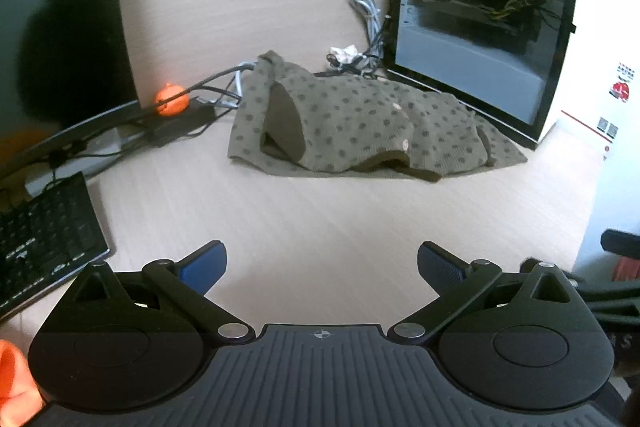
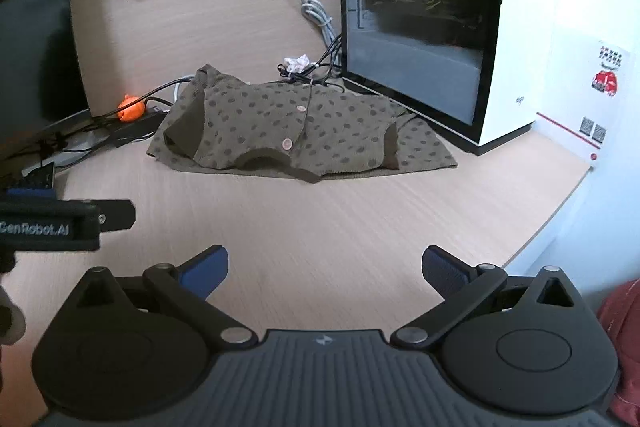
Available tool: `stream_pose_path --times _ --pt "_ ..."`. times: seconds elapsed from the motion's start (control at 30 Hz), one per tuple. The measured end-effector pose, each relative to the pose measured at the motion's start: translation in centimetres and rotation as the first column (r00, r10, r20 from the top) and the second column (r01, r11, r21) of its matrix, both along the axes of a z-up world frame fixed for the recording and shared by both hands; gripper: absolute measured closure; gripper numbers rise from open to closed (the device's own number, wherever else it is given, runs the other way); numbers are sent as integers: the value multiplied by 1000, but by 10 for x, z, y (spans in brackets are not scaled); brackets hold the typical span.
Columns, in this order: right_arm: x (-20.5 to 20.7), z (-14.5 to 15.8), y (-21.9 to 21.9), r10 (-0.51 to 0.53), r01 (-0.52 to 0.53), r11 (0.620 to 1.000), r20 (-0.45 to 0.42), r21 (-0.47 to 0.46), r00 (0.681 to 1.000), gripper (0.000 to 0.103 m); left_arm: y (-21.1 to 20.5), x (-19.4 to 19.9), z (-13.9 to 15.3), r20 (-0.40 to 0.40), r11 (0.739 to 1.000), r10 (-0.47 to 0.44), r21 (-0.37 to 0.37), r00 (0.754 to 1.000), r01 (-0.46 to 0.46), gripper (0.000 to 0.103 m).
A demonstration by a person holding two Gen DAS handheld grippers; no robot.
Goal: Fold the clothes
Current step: 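Move both grippers toward the crumpled olive polka-dot garment on the desk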
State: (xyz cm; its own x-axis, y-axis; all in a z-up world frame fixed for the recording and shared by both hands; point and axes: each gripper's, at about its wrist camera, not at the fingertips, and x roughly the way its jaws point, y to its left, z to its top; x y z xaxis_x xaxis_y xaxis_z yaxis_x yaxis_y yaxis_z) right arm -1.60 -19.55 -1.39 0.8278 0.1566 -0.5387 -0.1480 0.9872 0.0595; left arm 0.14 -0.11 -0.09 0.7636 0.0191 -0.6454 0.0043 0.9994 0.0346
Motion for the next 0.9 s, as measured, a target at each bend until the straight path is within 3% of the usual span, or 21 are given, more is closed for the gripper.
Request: stream_pose_path --times 0.13,0.47,0.9 --pt "-5 2 0 17 -17 1000 -15 7 1000 0 0 -13 -1 55 1000 13 1 998 -13 0" --pt "3 9 25 -7 2 998 -79 -58 997 0 35 -21 4 2 993 75 -87 997 -74 0" --pt "1 9 15 0 0 1000 -65 -5 998 0 23 -17 1 -11 997 46 -58 999 -47 0"
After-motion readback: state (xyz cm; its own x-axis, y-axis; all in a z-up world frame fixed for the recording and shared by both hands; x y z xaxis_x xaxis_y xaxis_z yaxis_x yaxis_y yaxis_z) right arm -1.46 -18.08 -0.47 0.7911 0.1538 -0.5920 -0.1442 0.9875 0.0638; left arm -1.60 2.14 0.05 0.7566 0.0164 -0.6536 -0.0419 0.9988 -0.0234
